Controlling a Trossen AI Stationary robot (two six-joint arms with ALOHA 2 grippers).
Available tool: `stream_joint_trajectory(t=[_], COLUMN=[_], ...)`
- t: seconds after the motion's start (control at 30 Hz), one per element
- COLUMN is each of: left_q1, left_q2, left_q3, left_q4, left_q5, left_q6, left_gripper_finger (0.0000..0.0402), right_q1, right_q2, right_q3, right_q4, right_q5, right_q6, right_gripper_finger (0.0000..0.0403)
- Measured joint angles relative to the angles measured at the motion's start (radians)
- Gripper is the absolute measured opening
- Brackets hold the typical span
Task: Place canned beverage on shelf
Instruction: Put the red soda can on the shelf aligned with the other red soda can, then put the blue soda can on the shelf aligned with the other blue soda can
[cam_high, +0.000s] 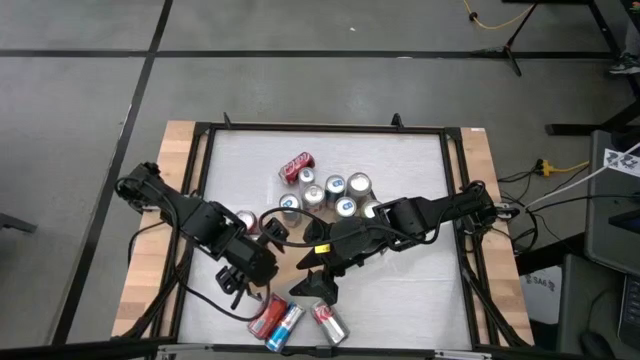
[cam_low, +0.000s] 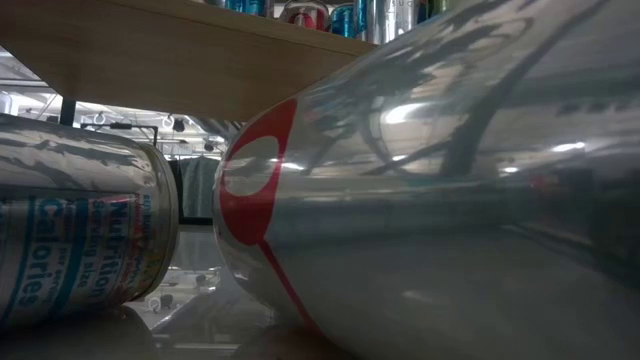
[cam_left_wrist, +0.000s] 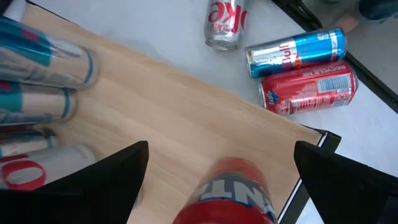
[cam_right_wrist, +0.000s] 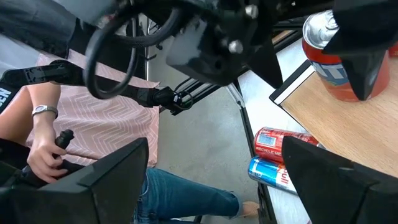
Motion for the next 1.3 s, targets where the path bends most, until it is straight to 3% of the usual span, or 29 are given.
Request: stream_joint_trajectory(t=[0.27, 0.53, 1.0, 1.3], left_q1=[0.023, 0.029, 0.029, 0.026], left_q2=[0.001, 0.001, 0.0, -0.003], left_q3=[-0.006, -0.006, -0.006, -0.006], left_q4=[0.0, -0.015, -0.079, -0.059], left_q5=[-0.019, -0.143, -0.164, -0.088], left_q6=[0.003, -0.006, -0.065, -0.08], left_gripper_finger=[0.0393, 0.0393, 0.0393, 0.0393], right_q1=[0.0, 0.0, 0.0, 0.0], right_q2=[0.0, 0.0, 0.0, 0.0], right_q3=[0.0, 0.0, 0.0, 0.0], right_q4=[0.0, -0.001, -0.001, -0.001], right_q5=[-0.003, -0.01, -0.01, -0.006], right_q6=[-0.001, -0.001, -0.001, -0.032], right_gripper_finger=[0.0356, 0.0356, 0.0356, 0.0356])
